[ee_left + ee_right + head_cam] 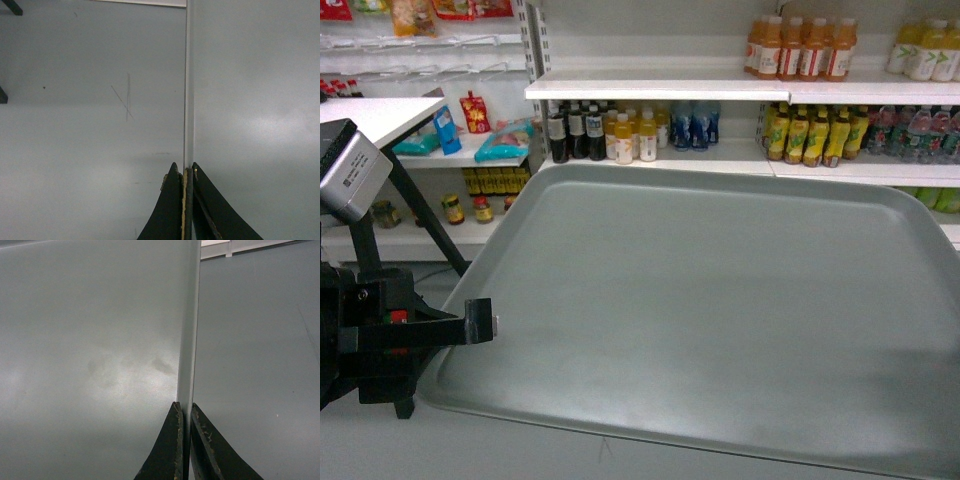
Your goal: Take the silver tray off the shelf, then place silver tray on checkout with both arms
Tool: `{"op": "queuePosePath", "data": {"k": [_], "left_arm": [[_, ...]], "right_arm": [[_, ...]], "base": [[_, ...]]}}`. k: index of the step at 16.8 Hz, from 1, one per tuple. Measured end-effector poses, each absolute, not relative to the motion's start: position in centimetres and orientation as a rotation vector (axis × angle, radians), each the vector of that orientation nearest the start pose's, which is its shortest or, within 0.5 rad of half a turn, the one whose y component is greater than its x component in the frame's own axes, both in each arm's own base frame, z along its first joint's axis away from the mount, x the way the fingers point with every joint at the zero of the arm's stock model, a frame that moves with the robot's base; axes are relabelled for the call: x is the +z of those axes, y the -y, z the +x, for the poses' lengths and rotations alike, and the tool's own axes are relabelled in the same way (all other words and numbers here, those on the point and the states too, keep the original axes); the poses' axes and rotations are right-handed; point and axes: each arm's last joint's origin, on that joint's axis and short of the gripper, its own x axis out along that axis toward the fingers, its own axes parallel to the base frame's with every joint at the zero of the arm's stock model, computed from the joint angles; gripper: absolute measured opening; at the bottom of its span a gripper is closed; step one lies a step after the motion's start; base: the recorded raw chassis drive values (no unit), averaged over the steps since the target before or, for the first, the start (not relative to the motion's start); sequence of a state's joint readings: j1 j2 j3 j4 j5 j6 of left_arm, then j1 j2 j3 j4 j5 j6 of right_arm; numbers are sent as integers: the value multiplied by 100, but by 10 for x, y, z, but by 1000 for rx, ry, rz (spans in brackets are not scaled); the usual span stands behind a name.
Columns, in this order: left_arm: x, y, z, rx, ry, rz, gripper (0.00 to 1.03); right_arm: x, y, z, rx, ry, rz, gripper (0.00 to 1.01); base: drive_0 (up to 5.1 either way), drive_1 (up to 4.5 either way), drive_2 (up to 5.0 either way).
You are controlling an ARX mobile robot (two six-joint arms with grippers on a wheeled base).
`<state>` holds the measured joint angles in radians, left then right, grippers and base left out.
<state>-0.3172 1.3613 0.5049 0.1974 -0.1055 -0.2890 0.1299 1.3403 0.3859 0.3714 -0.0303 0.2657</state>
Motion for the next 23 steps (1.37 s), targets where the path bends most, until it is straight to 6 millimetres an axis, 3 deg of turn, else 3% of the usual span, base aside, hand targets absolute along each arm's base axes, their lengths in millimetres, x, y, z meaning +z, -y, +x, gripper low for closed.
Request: {"op": "queuePosePath", "data": {"k": [11,23], "left_arm": [[158,75,236,-110,-663,-140,2],[158,75,236,-109,-663,-140,2]], "right_arm": [[142,-31,229,78,-597,229,3],[142,-31,229,78,-598,229,3]], "base": [[-6,-440,427],[-506,239,239]]}}
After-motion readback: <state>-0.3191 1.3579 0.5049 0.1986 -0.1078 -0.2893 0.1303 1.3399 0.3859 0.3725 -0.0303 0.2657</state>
